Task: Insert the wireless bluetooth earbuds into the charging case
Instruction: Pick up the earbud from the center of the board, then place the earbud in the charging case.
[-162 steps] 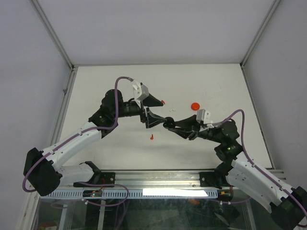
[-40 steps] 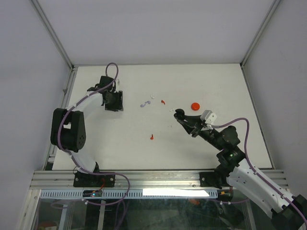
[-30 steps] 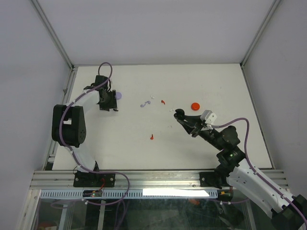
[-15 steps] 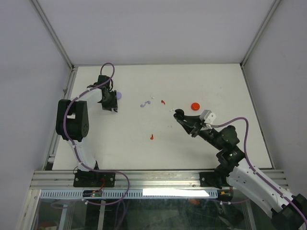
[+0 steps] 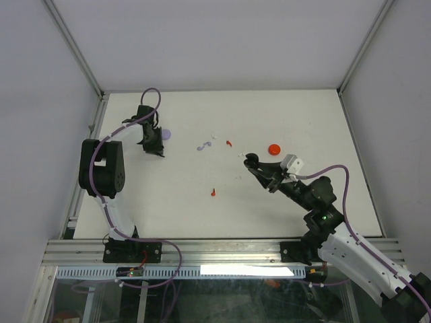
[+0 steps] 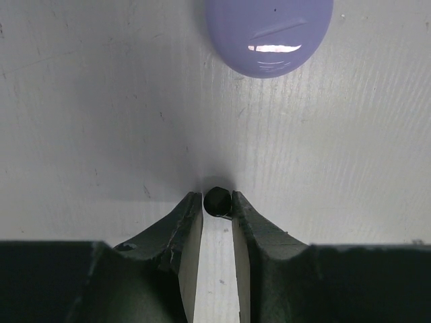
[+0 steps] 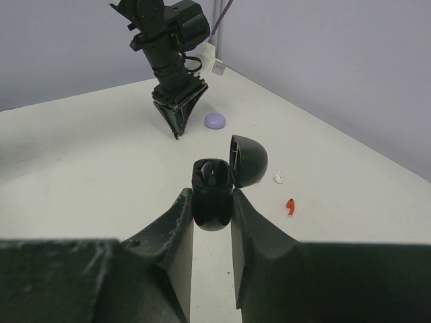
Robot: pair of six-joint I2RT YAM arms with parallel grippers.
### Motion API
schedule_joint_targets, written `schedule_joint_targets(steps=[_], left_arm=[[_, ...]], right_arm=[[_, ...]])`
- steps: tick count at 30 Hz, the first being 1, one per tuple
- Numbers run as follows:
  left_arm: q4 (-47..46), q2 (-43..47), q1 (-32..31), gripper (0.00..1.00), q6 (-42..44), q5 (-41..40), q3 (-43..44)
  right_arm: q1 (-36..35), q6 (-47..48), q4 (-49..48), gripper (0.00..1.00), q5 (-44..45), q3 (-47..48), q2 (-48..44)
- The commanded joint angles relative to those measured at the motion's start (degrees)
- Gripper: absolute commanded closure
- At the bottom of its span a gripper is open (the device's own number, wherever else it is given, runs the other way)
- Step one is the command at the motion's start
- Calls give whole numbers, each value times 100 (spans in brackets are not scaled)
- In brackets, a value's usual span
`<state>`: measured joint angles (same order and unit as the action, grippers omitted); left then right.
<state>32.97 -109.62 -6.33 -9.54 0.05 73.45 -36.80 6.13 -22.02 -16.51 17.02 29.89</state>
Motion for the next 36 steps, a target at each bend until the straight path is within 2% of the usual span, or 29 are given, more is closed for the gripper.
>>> schedule_joint_targets(steps=[1,6,15,22,36], left_arm=[[-93,56,-83,76,55,74,-106],[-79,309,-180,80,89,61,-142],[-76,1090,-505,82,131,-308,-326],[-80,1816,-1079,83,95,-648,-427],[-185,3169,-2293,84,74,-1209,-282]], right_arm=[[-21,-7,-99,100,13,21,-25],[-22,37,-39,100,-176,69,108],[-29,-75,-167,100,-488,210,399],[-56,-351,-580,100,-618,281,781],[-260,-367,-1836,100,-219,276,1536]])
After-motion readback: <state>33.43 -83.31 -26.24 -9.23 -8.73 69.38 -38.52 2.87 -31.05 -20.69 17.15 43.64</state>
